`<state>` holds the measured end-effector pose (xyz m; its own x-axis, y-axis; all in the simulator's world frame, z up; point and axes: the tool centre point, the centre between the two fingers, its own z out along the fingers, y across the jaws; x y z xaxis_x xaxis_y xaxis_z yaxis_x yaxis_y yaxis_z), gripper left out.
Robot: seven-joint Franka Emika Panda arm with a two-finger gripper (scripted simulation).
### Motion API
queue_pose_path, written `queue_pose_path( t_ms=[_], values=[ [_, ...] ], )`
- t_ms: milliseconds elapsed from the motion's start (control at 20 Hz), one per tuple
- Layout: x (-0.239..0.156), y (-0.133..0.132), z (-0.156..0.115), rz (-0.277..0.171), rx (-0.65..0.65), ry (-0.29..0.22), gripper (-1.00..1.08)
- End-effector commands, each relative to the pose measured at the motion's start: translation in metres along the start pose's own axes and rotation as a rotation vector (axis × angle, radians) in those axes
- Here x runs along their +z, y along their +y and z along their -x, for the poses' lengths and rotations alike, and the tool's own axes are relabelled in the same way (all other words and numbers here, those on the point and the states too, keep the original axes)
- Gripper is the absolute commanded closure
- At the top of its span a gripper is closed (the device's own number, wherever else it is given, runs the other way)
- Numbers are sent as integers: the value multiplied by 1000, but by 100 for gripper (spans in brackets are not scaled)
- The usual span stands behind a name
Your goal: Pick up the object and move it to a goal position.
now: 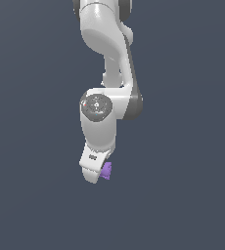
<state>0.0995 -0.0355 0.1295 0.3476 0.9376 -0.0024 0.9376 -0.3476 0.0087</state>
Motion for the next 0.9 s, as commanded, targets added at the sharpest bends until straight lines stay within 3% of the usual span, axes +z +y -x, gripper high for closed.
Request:
queue_pose_path(
  t_ms=[0,400,850],
  values=[
    [5,4,3,-2,-50,1,-92],
    [15,11,9,-7,-147,3,-92],
    [19,12,10,-9,-164,3,-92]
  ],
)
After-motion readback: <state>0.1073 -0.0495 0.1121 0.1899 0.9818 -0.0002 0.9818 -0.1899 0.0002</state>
